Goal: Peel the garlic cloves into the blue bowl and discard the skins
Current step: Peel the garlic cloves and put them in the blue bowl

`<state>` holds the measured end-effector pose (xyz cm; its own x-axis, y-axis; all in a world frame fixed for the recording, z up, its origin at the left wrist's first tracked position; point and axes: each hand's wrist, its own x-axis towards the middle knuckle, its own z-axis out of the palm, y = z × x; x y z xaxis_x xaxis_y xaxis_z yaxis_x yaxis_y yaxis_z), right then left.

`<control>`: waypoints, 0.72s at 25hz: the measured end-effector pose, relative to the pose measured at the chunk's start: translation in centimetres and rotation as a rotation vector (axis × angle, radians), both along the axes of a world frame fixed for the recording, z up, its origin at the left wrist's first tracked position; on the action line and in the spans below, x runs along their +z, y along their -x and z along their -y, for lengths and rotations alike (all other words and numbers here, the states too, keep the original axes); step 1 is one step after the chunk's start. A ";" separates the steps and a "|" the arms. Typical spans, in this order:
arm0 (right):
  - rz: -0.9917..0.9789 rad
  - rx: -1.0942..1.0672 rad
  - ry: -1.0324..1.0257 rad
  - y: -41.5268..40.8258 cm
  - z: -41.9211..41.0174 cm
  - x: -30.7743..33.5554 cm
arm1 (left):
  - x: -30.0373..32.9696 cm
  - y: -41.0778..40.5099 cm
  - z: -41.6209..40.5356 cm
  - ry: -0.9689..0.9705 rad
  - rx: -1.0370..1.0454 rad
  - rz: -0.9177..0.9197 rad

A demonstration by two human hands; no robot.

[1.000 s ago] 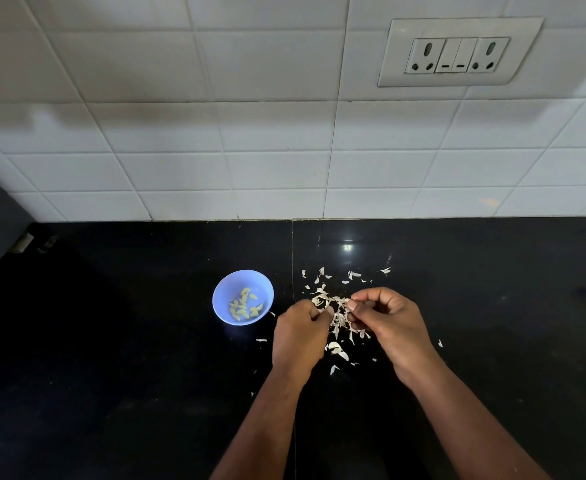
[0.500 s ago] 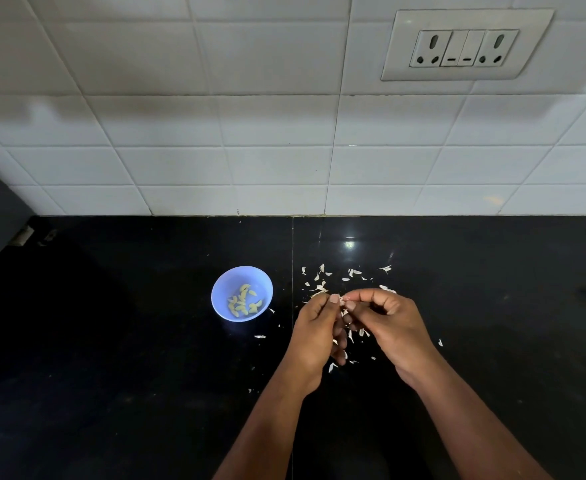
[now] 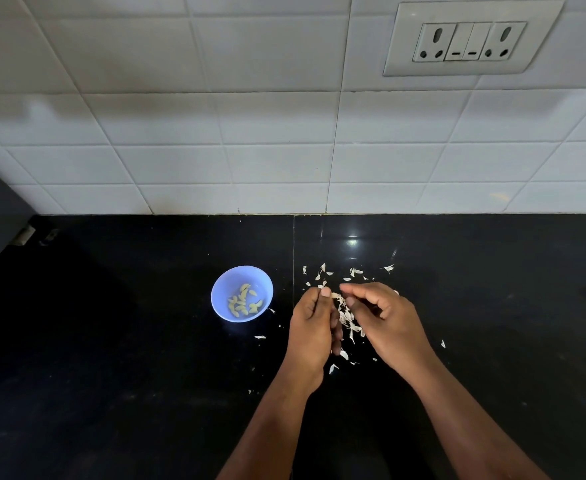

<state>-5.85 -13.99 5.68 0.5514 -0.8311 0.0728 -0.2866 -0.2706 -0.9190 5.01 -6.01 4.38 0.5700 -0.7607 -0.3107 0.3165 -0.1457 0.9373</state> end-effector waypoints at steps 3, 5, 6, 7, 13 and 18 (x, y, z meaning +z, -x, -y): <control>-0.020 -0.035 0.000 -0.3 0.0 -0.2 | -0.1 0.2 0.3 -0.008 -0.016 0.056; -0.030 -0.033 0.037 -0.3 0.2 -0.2 | -0.2 0.3 0.5 -0.021 -0.027 0.076; -0.035 -0.025 0.044 -0.3 0.3 -0.1 | -0.2 0.3 0.6 -0.028 -0.028 0.085; -0.043 -0.021 0.041 -0.2 0.4 -0.1 | -0.3 0.2 0.7 -0.034 -0.028 0.093; -0.129 -0.064 0.197 -1.0 0.2 -1.0 | -0.3 0.5 1.1 -0.057 -0.011 0.068; -0.071 -0.078 0.056 -1.4 0.4 -1.6 | 0.1 0.4 1.2 -0.029 -0.041 0.057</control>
